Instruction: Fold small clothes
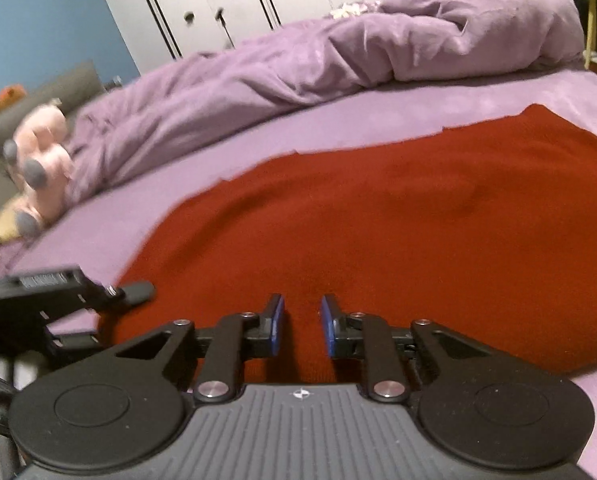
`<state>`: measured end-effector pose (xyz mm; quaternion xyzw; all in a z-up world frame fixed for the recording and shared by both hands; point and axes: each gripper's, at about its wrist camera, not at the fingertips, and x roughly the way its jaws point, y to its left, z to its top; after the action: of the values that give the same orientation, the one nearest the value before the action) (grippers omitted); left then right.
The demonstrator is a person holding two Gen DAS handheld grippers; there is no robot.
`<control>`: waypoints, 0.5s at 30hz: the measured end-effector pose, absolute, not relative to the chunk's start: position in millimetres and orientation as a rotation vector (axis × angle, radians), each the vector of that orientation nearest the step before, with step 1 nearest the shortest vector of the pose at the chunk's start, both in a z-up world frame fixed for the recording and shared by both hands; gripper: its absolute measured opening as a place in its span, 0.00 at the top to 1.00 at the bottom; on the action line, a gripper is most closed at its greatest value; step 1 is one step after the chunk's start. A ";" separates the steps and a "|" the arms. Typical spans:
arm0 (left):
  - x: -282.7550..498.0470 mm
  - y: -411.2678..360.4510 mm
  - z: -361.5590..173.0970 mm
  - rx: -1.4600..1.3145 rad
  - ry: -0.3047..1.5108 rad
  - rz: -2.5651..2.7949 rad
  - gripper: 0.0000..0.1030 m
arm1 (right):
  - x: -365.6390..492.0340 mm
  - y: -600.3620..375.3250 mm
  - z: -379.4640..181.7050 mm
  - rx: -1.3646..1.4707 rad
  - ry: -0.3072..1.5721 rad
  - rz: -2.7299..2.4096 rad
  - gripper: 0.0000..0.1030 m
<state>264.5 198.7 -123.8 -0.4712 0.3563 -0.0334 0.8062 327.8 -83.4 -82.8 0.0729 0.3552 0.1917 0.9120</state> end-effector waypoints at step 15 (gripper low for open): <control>268.0 185.1 -98.2 -0.887 0.760 -0.020 0.82 | 323.6 -77.6 -65.2 -0.005 0.699 0.401 0.84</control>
<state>268.0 185.1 -98.2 -0.4187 0.3587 -0.0095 0.8342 323.6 -77.6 -65.2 -0.0025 0.3403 0.1952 0.9199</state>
